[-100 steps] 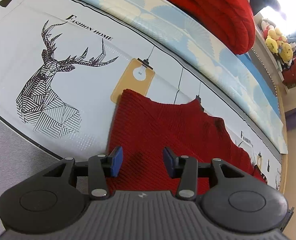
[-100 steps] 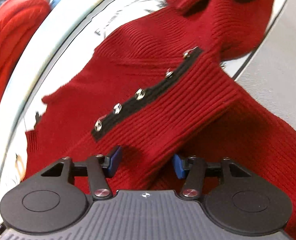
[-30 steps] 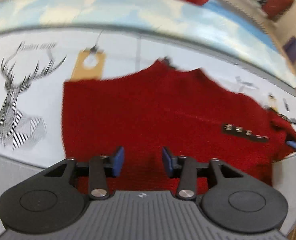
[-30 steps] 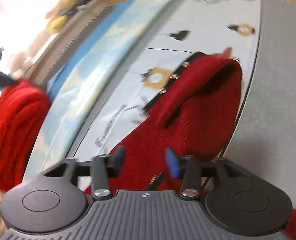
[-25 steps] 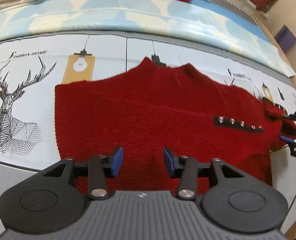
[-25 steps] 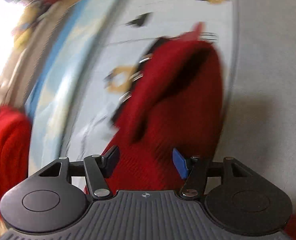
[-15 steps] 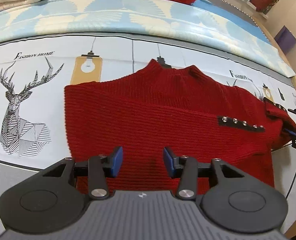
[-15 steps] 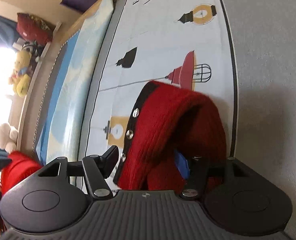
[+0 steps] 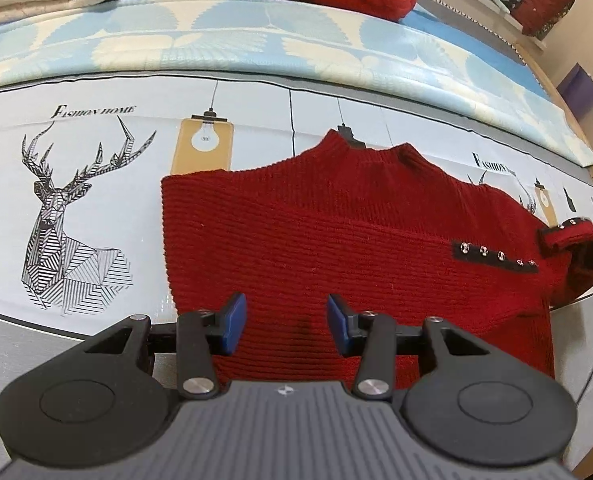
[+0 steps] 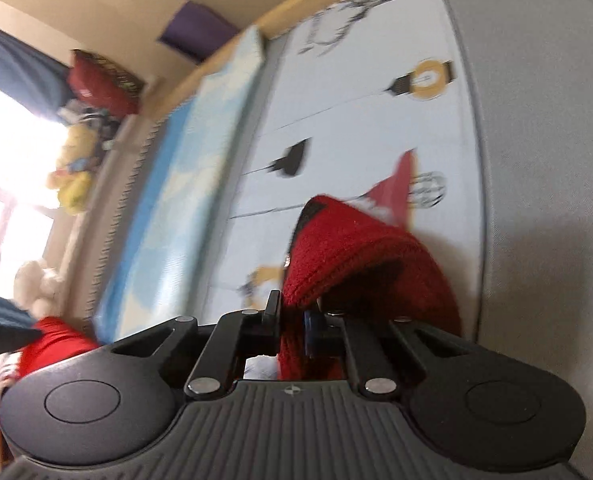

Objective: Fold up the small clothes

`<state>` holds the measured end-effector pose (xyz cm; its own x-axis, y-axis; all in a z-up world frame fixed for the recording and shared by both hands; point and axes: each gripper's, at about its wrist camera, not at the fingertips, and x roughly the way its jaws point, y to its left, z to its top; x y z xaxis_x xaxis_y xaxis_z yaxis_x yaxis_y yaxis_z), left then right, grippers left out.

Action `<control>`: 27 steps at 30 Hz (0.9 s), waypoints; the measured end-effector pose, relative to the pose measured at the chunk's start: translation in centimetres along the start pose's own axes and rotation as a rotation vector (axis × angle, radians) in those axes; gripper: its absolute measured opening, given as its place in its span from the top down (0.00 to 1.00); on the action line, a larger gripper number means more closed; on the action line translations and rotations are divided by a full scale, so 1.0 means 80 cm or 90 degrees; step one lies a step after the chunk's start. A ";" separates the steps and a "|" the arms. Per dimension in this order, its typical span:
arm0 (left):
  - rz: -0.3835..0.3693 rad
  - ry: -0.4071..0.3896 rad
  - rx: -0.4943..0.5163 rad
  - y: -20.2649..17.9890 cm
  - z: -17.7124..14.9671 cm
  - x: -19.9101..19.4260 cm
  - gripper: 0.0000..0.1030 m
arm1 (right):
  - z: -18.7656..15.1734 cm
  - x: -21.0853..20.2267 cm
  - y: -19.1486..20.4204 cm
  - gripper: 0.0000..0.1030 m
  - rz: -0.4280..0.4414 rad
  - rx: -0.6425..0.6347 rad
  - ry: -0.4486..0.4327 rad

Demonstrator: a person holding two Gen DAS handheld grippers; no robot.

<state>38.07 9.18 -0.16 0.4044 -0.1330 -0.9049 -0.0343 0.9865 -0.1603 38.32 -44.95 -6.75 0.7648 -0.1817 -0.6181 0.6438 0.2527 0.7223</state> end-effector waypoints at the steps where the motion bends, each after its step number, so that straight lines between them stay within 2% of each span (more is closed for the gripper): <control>1: 0.001 -0.001 -0.002 0.002 0.001 -0.002 0.52 | -0.008 -0.006 0.008 0.90 0.022 -0.003 0.013; 8: 0.008 -0.027 -0.047 0.034 0.010 -0.021 0.52 | -0.122 -0.070 0.076 0.90 0.221 -0.053 0.171; 11: 0.020 -0.042 -0.083 0.059 0.016 -0.032 0.52 | -0.194 -0.091 0.093 0.90 0.316 -0.041 0.285; 13: 0.027 -0.049 -0.107 0.076 0.018 -0.038 0.52 | -0.253 -0.097 0.093 0.90 0.348 -0.040 0.383; 15: 0.031 -0.052 -0.127 0.090 0.020 -0.042 0.52 | -0.308 -0.091 0.081 0.88 0.317 -0.068 0.456; 16: 0.031 -0.053 -0.138 0.097 0.020 -0.044 0.52 | -0.334 -0.082 0.068 0.83 0.273 -0.081 0.500; 17: 0.031 -0.055 -0.147 0.102 0.021 -0.046 0.52 | -0.360 -0.071 0.053 0.81 0.202 -0.101 0.550; 19: 0.025 -0.060 -0.162 0.113 0.022 -0.052 0.52 | -0.409 -0.055 0.030 0.79 0.045 -0.232 0.670; 20: 0.024 -0.063 -0.168 0.118 0.023 -0.055 0.52 | -0.424 -0.058 0.020 0.79 -0.014 -0.301 0.700; 21: 0.023 -0.067 -0.174 0.124 0.022 -0.059 0.52 | -0.425 -0.065 0.013 0.85 -0.027 -0.332 0.707; 22: 0.024 -0.071 -0.178 0.129 0.022 -0.062 0.52 | -0.420 -0.071 0.010 0.86 -0.017 -0.340 0.711; 24: 0.028 -0.074 -0.183 0.135 0.021 -0.066 0.52 | -0.394 -0.080 0.017 0.82 0.000 -0.368 0.703; 27: 0.026 -0.065 -0.186 0.137 0.018 -0.062 0.52 | -0.329 -0.090 0.033 0.77 0.038 -0.388 0.645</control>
<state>37.02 20.78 3.16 0.4863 -0.0683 -0.8711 -0.3081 0.9195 -0.2441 33.87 -17.96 -8.58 0.2486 0.6124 -0.7504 0.2804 0.6961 0.6609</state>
